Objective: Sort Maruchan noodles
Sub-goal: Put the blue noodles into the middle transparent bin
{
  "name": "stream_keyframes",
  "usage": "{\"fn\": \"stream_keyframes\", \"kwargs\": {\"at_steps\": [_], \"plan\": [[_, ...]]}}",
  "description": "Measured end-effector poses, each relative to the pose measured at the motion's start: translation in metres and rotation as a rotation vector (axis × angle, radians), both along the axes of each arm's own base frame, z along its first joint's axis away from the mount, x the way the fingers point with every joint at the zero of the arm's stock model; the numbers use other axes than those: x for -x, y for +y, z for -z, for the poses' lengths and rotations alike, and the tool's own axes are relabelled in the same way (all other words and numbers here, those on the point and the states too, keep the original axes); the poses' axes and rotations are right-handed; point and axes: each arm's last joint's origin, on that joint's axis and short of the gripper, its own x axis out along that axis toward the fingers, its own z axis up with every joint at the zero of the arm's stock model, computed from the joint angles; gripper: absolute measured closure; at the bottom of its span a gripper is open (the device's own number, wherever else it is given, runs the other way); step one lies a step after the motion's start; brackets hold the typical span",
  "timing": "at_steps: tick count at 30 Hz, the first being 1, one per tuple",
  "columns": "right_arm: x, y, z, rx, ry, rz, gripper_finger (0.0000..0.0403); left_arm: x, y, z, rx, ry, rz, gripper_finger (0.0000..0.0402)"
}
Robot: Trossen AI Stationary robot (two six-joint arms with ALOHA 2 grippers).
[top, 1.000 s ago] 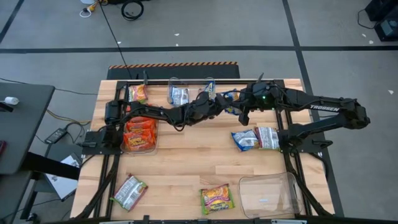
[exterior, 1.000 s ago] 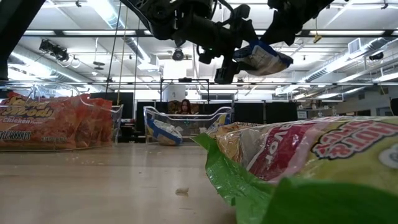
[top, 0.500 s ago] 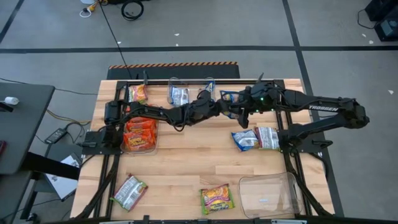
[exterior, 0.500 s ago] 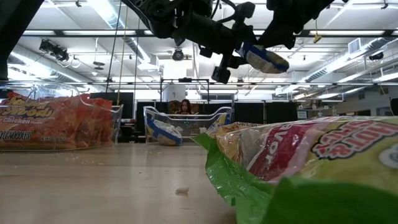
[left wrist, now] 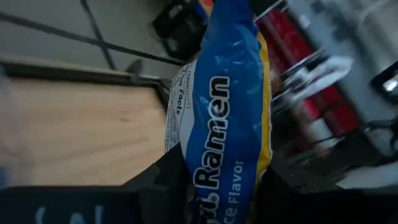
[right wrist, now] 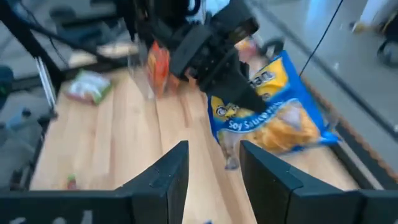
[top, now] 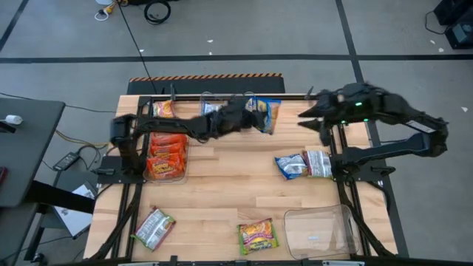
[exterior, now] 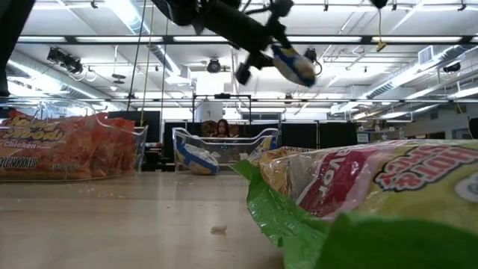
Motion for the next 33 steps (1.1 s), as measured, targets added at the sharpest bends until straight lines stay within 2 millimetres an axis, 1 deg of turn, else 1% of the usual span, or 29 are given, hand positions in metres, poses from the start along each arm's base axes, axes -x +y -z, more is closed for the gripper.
{"fn": "stream_keyframes", "kwargs": {"at_steps": [3,7,9,11,13,15,18,20,23,27,30,33], "plan": [[0.017,0.003,-0.014,0.018,-0.072,0.010,0.0254,0.025,0.015,-0.022,-0.102,0.159,0.030,0.0267],[0.031,0.005,-0.019,0.056,-0.109,0.000,0.0255,0.064,0.037,-0.050,-0.235,0.319,0.150,0.0267],[0.034,0.006,-0.019,0.086,-0.112,-0.013,0.0255,0.084,0.048,-0.062,-0.284,0.368,0.201,0.0267],[0.035,0.006,-0.020,0.124,-0.109,-0.030,0.0256,0.103,0.059,-0.069,-0.338,0.440,0.261,0.0267],[0.035,0.006,-0.020,0.160,-0.103,-0.047,0.0256,0.121,0.069,-0.074,-0.448,0.516,0.336,0.0267],[0.032,0.006,-0.019,0.193,-0.092,-0.063,0.0256,0.133,0.075,-0.077,-0.597,0.591,0.433,0.0267],[0.026,0.003,-0.018,0.266,-0.065,-0.048,0.0256,0.146,0.080,-0.082,-0.874,0.688,0.560,0.0267],[0.020,0.000,-0.016,0.324,-0.025,-0.020,0.0256,0.151,0.084,-0.083,-1.050,0.746,0.629,0.0267],[0.010,-0.004,-0.015,0.398,0.018,0.020,0.0256,0.160,0.096,-0.081,-1.200,0.790,0.702,0.0268],[-0.006,-0.009,-0.016,0.431,0.005,0.075,0.0256,0.169,0.108,-0.077,-1.442,0.944,0.774,0.0271],[-0.021,-0.012,-0.018,0.439,-0.030,0.090,0.0256,0.172,0.113,-0.078,-1.614,1.048,0.795,0.0271],[-0.034,-0.014,-0.019,0.442,-0.062,0.097,0.0256,0.170,0.116,-0.077,-1.770,1.139,0.823,0.0271]]}}
